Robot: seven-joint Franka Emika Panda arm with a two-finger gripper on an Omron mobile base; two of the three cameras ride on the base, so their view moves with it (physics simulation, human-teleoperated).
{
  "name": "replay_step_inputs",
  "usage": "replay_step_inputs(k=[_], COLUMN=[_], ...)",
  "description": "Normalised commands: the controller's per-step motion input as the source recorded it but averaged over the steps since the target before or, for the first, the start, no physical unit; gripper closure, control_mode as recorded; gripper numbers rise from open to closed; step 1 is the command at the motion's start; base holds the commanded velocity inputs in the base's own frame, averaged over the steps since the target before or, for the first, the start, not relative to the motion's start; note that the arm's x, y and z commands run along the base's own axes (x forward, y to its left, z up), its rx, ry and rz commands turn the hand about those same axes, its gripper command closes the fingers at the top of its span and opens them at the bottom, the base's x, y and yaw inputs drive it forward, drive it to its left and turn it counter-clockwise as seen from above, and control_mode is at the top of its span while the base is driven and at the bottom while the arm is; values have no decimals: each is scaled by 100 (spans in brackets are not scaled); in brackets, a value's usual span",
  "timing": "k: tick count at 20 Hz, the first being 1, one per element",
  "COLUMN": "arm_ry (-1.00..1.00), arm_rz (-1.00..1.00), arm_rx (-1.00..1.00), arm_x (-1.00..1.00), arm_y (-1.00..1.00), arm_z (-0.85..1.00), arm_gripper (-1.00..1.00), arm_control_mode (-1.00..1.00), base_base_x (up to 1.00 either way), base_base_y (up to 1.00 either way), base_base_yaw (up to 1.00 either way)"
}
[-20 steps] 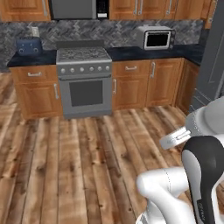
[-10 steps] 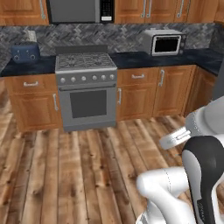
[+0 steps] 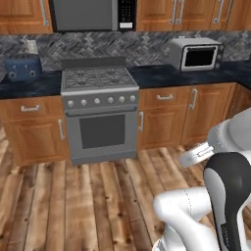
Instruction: Get the candle and the beer from the cabinet and move them to the dining counter.
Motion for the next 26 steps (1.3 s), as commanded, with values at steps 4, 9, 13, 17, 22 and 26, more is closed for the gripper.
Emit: replay_step_inputs(k=[4, 9, 13, 17, 22, 26], arm_ry=[0, 0, 0, 0, 0, 0], arm_rz=[0, 0, 0, 0, 0, 0], arm_rx=[0, 0, 0, 0, 0, 0], arm_x=[0, 0, 0, 0, 0, 0], arm_y=[0, 0, 0, 0, 0, 0], arm_z=[0, 0, 0, 0, 0, 0], arm_gripper=[-100, -100, -100, -100, -100, -100], arm_control_mode=[100, 100, 100, 100, 100, 100], base_base_x=[93, 91, 80, 71, 62, 52], base_base_y=[7, 7, 8, 10, 12, 16], base_base_yaw=[0, -1, -15, -28, -36, -47])
